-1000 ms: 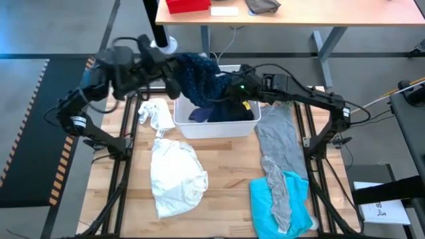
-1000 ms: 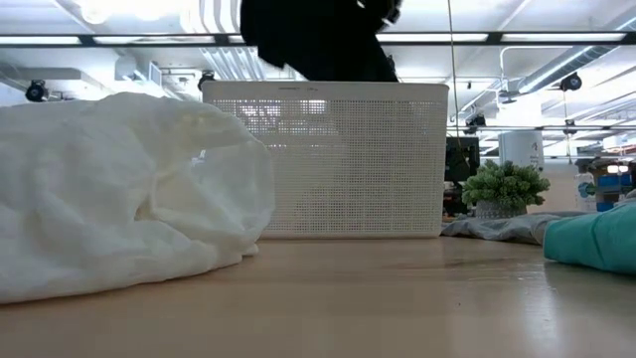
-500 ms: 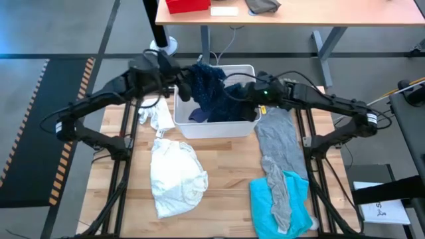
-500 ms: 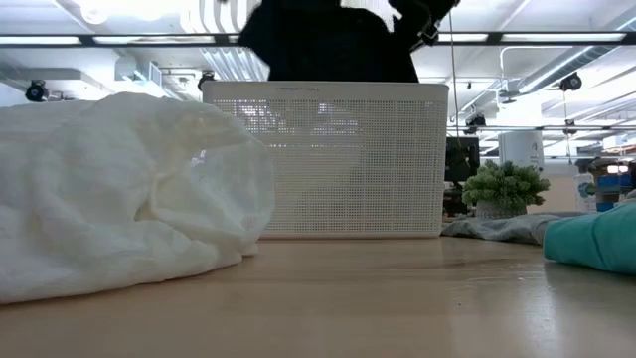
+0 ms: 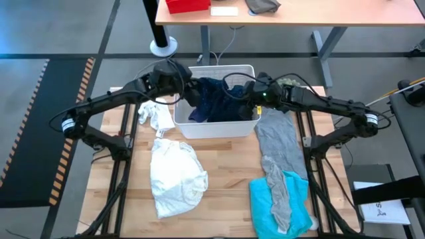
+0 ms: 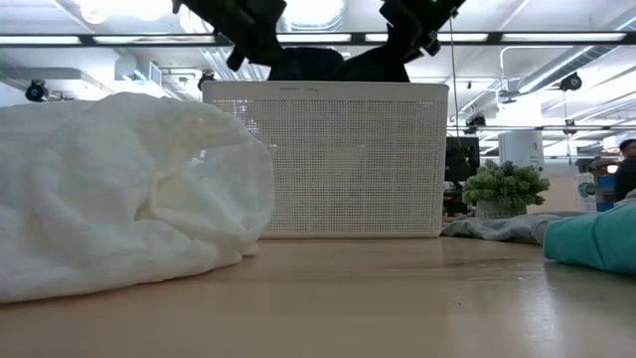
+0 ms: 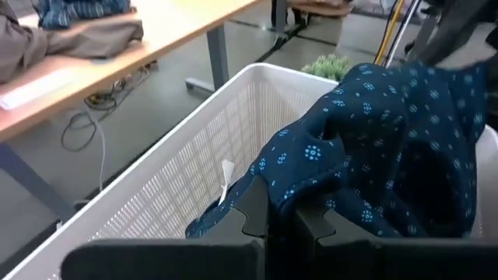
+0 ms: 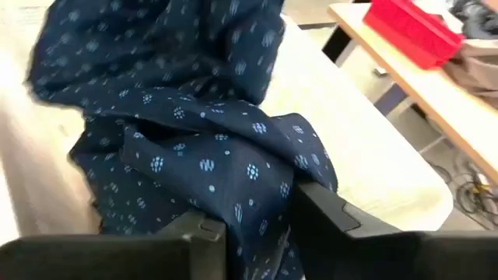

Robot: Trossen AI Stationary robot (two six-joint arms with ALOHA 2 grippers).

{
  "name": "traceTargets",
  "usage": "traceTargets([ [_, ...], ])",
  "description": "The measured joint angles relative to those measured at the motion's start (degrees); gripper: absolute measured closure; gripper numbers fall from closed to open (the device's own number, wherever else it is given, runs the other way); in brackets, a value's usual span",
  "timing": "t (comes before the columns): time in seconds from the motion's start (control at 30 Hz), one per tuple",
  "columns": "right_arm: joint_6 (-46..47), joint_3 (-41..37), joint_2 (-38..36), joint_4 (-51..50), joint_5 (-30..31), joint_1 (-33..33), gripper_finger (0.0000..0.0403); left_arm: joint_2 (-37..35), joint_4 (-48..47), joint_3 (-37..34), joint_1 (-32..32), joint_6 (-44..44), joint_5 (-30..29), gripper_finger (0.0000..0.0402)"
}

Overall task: Sort clothes
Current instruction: Put the blue shirt into the white laundry bin

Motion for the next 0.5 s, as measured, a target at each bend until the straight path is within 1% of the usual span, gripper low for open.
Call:
traceTargets([
  [0.1,1.05,0.73,-0.59,-0.31,2.69,-0.09,0.0295,0.76,-1.77,0.87,0.0,-0.25,0.0,0.0399],
  [0.2,2.95,2.27,-0.99,-0.57,3.15,-0.09,0.0268,0.82,-2.42,0.98,0.0,-0.52,0.02,0.0381],
  [0.33,3.89,4.09,-1.53,-0.58,2.99,0.01,0.0229,0.45,-3.62,0.98,-0.02,-0.69,0.0,0.034],
  [0.5,4.58,5.56,-2.4,-0.65,2.81,0.07,0.0181,0.1,-5.95,1.45,-0.04,-1.06,0.0,0.0274],
])
